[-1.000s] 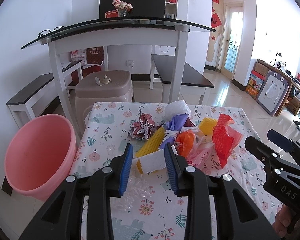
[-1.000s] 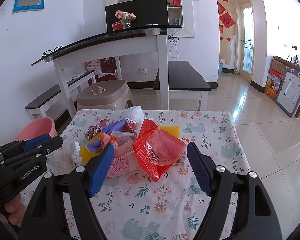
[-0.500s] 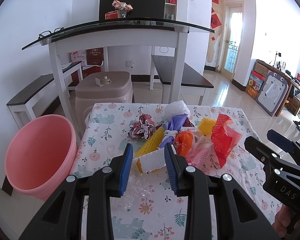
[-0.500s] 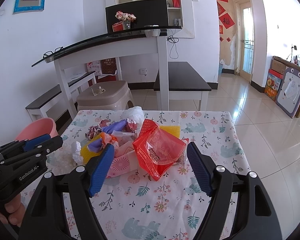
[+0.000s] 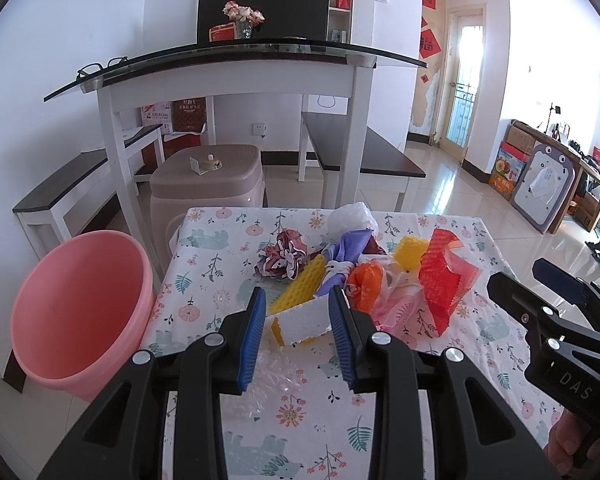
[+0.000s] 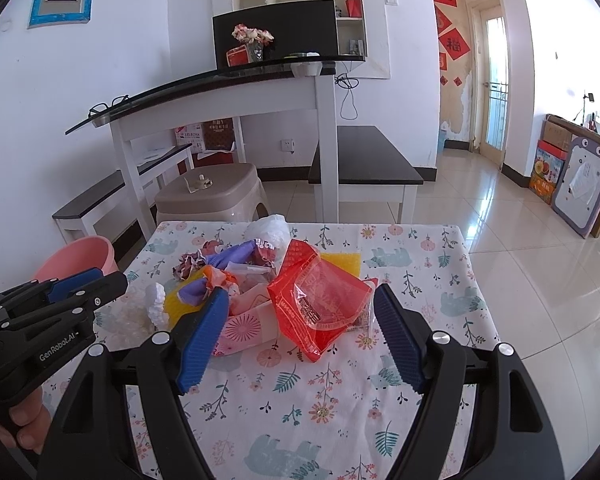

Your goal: Collect trash

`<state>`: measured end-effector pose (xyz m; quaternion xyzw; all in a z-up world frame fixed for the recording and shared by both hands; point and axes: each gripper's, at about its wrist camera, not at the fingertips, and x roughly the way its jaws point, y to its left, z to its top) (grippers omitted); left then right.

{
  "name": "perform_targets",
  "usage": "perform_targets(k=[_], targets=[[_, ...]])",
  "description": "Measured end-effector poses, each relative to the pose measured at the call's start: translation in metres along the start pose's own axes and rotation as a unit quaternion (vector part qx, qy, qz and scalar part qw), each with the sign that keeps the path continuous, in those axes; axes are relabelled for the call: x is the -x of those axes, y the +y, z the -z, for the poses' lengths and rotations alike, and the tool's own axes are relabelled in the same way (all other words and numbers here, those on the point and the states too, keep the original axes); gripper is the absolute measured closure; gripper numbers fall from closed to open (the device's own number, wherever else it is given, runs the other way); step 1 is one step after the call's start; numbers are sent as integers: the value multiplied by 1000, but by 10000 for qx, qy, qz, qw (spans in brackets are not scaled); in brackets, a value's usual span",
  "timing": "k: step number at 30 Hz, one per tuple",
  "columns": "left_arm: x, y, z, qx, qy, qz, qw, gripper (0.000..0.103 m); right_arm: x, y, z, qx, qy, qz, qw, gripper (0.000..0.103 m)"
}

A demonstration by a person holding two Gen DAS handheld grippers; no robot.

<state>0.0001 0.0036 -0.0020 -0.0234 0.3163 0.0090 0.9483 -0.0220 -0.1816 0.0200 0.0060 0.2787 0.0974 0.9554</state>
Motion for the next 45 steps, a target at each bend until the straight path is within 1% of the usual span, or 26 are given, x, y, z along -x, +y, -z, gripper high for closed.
perform_targets(k=[6, 21, 27, 30, 33, 36, 39, 42, 45], targets=[[7, -5, 0, -30, -20, 11, 10000, 71, 1, 0, 0, -2, -9, 1, 10000, 27], [7, -10, 0, -35, 5, 38, 10000, 71, 2, 0, -1, -4, 9, -9, 10000, 27], [7, -3, 2, -67, -22, 312, 9995, 71, 1, -1, 0, -25, 20, -6, 10000, 27], [7, 8, 4, 37, -3, 395, 9992, 71, -2, -5, 2, -50, 45, -11, 10000, 27], [7, 19, 5, 169, 63, 403, 9990, 69, -4, -7, 4, -78, 83, -25, 9999, 27], [5, 32, 8, 349, 167, 511, 9979, 66, -7, -11, 6, -102, 117, -53, 9999, 27], [5, 41, 13, 397, 227, 612, 9971, 65, -9, -14, 10, -114, 147, -80, 9998, 27], [5, 42, 17, 358, 255, 698, 9966, 63, -12, -17, 12, -148, 205, -114, 9996, 27], [1, 38, 18, 341, 354, 885, 9949, 62, -17, -20, 14, -187, 269, -146, 9994, 30]])
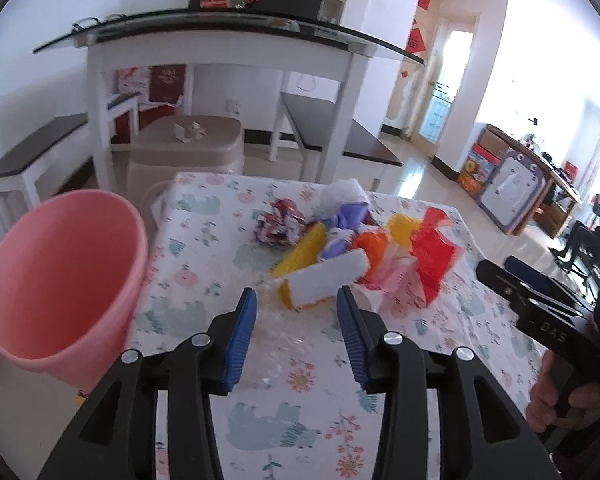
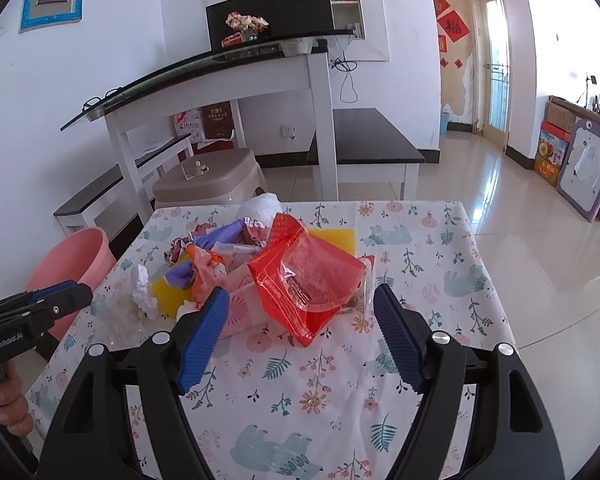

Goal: Collect trash
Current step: 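Grasp the white tissue with the left gripper while the right gripper grasps the red plastic bag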

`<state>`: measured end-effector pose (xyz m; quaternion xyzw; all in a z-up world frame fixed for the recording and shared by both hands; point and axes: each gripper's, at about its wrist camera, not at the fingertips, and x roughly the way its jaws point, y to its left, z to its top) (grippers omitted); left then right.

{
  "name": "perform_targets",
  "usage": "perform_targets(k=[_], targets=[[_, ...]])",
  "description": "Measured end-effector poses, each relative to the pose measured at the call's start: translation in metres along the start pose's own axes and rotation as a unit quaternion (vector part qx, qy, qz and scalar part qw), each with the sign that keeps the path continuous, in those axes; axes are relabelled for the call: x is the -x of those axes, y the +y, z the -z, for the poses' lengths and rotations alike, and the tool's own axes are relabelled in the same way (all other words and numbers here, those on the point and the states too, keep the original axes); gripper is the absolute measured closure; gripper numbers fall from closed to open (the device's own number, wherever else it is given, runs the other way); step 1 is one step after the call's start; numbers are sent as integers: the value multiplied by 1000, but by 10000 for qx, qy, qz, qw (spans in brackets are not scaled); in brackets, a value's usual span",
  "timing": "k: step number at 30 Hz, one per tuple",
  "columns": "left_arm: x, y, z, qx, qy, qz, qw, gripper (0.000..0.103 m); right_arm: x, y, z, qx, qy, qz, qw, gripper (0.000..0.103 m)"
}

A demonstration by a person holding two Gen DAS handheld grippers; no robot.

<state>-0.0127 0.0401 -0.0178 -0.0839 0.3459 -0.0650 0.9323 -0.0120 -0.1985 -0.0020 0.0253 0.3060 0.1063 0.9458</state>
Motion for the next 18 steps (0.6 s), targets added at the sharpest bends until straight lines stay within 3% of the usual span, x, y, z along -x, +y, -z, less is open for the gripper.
perform_targets(k=[6, 13, 18], targets=[[-13, -20, -6, -443, 19, -38, 9990, 58, -2, -3, 5, -11, 65, -62, 10000, 32], [-36, -47, -12, -1328, 78, -187, 9909, 56, -4, -13, 6, -140, 118, -119, 9998, 32], [-49, -51, -12, -1488, 108, -325, 9883, 56, -4, -18, 8, -189, 168, -141, 9996, 32]])
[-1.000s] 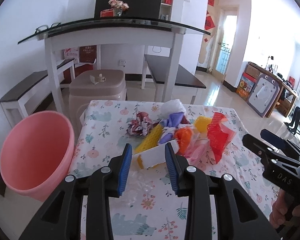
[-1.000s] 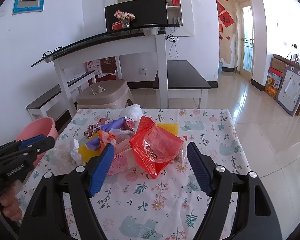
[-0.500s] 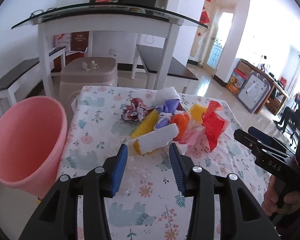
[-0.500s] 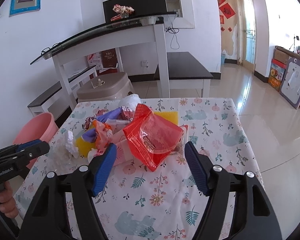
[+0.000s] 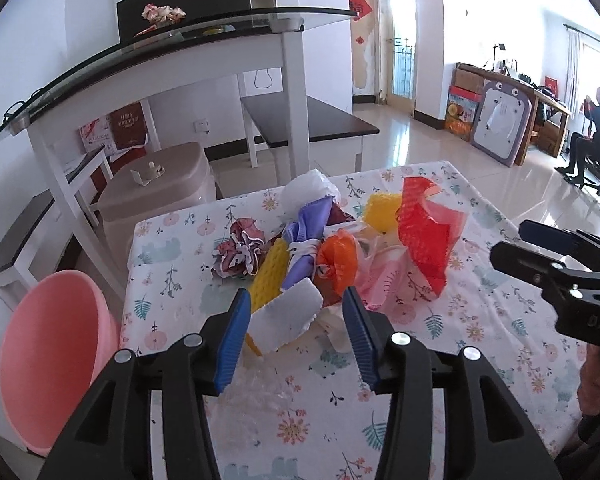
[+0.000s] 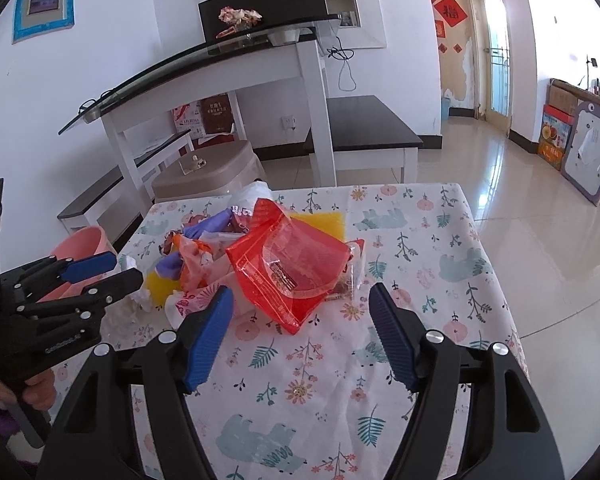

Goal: Collect trash
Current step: 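Grasp the white tissue with the left gripper while the right gripper grasps the red plastic bag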

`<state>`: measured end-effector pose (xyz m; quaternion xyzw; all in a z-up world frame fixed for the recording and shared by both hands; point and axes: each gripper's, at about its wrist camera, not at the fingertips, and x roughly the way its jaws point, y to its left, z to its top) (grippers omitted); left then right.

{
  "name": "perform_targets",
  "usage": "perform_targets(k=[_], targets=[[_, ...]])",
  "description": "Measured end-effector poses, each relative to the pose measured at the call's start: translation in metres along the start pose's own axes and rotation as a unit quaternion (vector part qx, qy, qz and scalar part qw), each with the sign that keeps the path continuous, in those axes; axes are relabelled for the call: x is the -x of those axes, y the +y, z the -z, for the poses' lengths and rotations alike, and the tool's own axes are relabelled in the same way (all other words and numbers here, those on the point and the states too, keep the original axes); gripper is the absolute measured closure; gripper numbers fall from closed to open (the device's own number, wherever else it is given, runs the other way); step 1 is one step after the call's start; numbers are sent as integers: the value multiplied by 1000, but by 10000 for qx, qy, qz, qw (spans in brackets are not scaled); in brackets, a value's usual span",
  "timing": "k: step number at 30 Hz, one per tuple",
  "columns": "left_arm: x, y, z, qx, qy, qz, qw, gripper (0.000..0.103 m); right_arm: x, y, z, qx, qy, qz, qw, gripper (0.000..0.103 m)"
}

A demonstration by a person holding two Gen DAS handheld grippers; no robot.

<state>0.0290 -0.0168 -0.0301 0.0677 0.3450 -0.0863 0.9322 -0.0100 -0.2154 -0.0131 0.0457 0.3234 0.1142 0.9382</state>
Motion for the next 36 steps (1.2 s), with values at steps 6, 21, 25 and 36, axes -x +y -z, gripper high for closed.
perform_targets(k=[6, 21, 25, 36], targets=[[-6, 6, 3, 104, 3, -108, 9999, 73, -3, 2, 1, -6, 61, -100, 9999, 34], [42, 42, 4, 1095, -434, 391, 9923, 77, -11, 18, -8, 141, 178, -571, 9981, 53], [56, 48, 3, 1220, -571, 443, 9899, 77, -19, 27, -16, 227, 222, -615, 9976, 64], [83, 86, 3, 1944, -863, 830, 9736, 77, -32, 29, -23, 122, 454, -552, 9974, 101]])
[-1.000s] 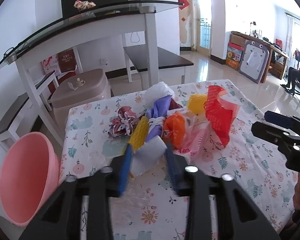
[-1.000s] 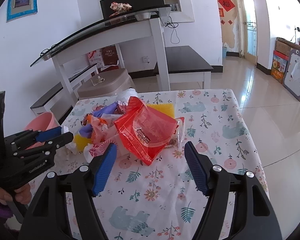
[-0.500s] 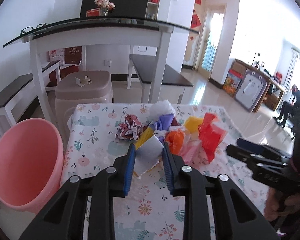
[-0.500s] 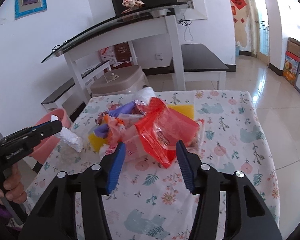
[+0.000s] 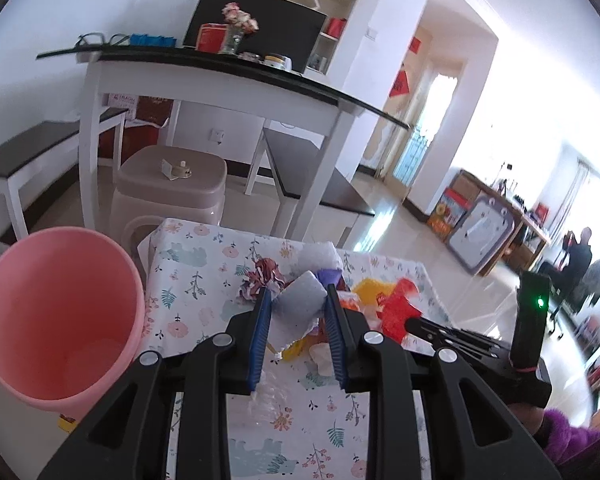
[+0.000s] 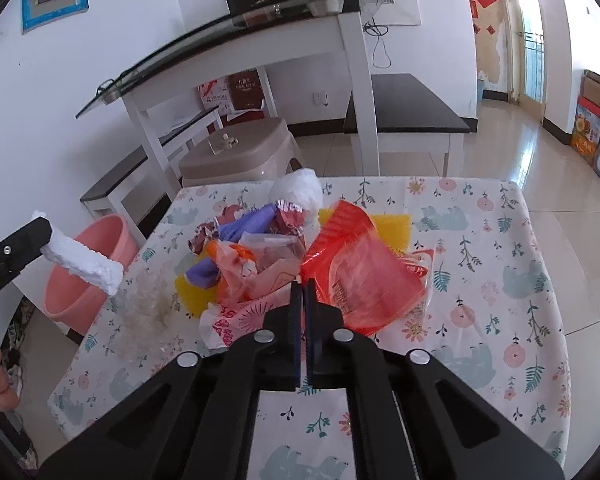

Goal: Collect trash
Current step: 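Grasp the white tissue with the left gripper while the right gripper grasps the red plastic bag, then carry both items over the pink bucket and open both grippers to drop them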

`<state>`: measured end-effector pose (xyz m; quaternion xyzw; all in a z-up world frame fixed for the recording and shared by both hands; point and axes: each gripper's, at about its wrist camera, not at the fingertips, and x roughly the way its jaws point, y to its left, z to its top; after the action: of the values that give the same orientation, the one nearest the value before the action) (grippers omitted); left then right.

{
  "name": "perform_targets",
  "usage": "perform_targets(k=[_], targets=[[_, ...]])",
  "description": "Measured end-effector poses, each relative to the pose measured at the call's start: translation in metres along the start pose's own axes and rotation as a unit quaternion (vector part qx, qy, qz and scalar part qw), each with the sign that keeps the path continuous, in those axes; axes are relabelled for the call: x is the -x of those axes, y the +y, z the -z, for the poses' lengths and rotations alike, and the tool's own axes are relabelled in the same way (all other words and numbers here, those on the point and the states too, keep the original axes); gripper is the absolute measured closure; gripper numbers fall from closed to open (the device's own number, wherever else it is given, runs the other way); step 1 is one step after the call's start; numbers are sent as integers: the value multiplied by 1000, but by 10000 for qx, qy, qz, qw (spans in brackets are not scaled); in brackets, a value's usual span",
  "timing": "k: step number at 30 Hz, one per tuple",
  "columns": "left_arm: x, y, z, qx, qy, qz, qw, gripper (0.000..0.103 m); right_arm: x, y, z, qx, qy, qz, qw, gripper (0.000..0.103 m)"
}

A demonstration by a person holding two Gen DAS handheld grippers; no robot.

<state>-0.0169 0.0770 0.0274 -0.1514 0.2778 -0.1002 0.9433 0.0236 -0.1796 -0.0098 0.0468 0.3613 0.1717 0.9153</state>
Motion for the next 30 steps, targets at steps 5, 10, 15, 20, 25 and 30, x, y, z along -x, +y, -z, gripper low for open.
perform_targets(k=[5, 10, 15, 20, 25, 30], targets=[[10, 17, -7, 183, -194, -68, 9996, 77, 23, 5, -13, 69, -246, -18, 9997, 101], [27, 37, -12, 261, -462, -346, 9980, 77, 44, 24, -36, 163, -532, -357, 9978, 101], [46, 63, -12, 373, -636, -749, 9945, 77, 36, 66, -57, 450, -497, -1083, 9919, 101], [70, 95, -7, 613, -742, -1190, 9882, 77, 6, 127, -69, 737, -148, -2007, 9768, 101], [80, 127, 5, 909, -611, -1593, 9811, 77, -27, 192, -74, 974, 209, -2685, 9581, 101], [83, 152, 18, 1108, -461, -1840, 9756, 77, -70, 240, -66, 1019, 731, -3047, 9442, 101]])
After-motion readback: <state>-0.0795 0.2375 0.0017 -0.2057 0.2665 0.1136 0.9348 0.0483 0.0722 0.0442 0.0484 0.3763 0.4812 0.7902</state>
